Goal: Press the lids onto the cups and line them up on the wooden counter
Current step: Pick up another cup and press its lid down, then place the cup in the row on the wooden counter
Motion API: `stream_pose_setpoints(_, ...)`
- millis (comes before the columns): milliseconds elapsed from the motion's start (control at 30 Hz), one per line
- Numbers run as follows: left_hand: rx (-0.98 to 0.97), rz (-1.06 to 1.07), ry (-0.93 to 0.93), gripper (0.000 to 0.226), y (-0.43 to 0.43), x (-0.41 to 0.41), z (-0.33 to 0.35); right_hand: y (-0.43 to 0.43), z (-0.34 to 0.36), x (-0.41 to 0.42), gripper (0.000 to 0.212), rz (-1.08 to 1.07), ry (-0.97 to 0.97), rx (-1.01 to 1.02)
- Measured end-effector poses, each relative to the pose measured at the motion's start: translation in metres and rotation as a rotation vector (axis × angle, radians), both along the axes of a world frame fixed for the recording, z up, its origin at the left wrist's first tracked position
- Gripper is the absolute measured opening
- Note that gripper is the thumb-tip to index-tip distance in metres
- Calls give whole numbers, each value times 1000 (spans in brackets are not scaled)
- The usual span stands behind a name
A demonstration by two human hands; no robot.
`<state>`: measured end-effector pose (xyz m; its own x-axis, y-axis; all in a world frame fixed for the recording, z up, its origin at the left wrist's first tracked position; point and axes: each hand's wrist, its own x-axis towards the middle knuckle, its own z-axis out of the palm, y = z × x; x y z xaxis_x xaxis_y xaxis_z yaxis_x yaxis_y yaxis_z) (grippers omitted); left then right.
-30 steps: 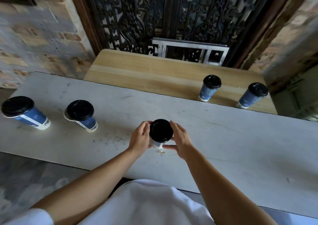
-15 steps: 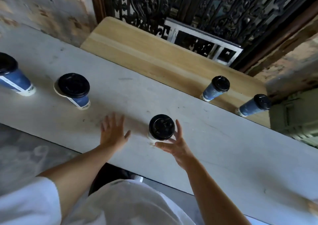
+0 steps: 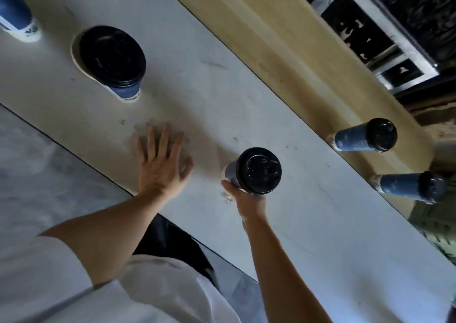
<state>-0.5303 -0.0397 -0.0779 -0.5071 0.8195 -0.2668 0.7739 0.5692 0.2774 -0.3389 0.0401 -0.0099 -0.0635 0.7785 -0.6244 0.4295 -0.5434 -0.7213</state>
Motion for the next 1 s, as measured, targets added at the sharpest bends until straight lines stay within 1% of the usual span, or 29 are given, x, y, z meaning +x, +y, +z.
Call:
stream_pose_setpoints(67, -6, -1, 1, 77, 0, 0, -1, 9, 1, -12, 35, -14, 7, -50)
stream_pose_setpoints(167, -2, -13, 15, 79, 1, 0, -1, 25, 3, -28, 36, 11, -13, -82)
stream_pose_setpoints(333, -40, -15, 10, 80, 0, 0, -2, 43, 8, -56, 36, 154, -109, -33)
stream_pose_setpoints(500, -22, 9, 13, 79, 2, 2, -6, 68, 7, -75, 27, 256, -67, 12)
stream_pose_setpoints(667, 3, 17, 43, 77, 4, -6, -3, 76, 7, -82, 30, 362, -74, 31)
stream_pose_setpoints(833, 129, 104, 9, 65, 2, 0, 2, 74, 8, -57, 32, 534, -168, 74)
stream_pose_setpoints(900, 136, 134, 16, 62, 0, 3, 2, 67, 11, -39, 34, 581, -206, 117)
stream_pose_setpoints(1000, 147, 340, 1, 57, -3, 23, 2, 57, 24, -14, 35, 615, -269, 165)
